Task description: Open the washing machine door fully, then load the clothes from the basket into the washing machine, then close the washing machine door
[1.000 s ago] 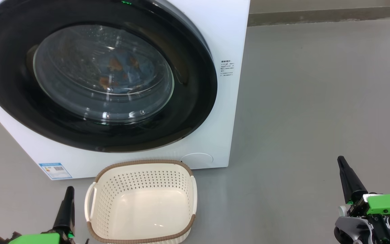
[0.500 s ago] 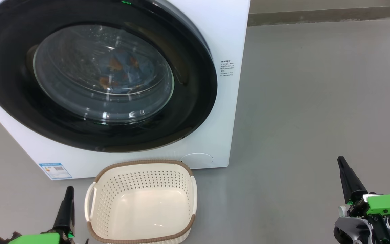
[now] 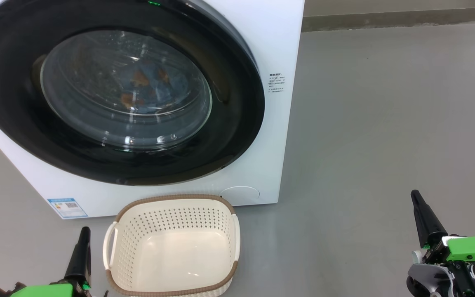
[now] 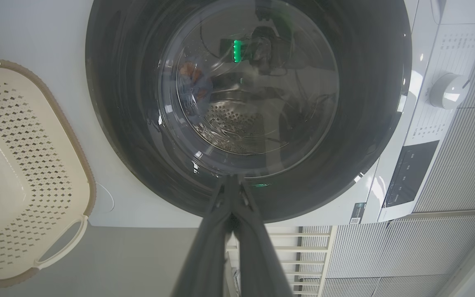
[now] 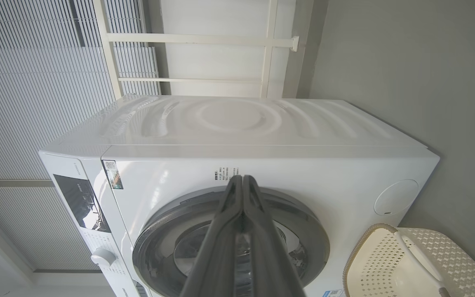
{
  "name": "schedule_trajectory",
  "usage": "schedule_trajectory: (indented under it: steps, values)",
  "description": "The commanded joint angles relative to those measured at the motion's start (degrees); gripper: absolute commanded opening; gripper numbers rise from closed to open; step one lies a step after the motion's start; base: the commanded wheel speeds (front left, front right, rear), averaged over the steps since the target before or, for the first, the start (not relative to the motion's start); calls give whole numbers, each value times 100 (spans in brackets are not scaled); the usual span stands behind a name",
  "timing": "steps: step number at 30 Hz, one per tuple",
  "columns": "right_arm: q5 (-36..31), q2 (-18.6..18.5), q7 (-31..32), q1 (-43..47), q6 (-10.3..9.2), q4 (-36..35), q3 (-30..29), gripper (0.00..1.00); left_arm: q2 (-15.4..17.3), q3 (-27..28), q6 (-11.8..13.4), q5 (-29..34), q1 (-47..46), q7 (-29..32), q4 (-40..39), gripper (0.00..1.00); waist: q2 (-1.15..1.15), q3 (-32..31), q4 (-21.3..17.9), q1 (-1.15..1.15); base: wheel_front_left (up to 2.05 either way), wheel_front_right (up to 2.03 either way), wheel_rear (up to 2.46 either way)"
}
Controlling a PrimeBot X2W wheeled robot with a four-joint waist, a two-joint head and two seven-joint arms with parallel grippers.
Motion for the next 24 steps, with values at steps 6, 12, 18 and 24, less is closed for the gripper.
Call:
schedule_trajectory:
  steps: [6, 12, 18, 24]
  values:
    - [7, -45, 33, -88, 2, -169, 101, 0, 53, 184, -31, -43, -161, 39, -177, 0, 0, 0, 0, 0, 0, 0, 0]
    - [5, -43, 34, -88, 2, -169, 98, 0, 53, 183, -31, -43, -161, 38, -177, 0, 0, 0, 0, 0, 0, 0, 0]
    - [3, -41, 36, -89, 2, -169, 96, 0, 53, 183, -31, -44, -161, 38, -177, 0, 0, 0, 0, 0, 0, 0, 0]
    - [1, -40, 38, -89, 2, -169, 94, 0, 53, 182, -31, -44, -161, 38, -177, 0, 0, 0, 0, 0, 0, 0, 0]
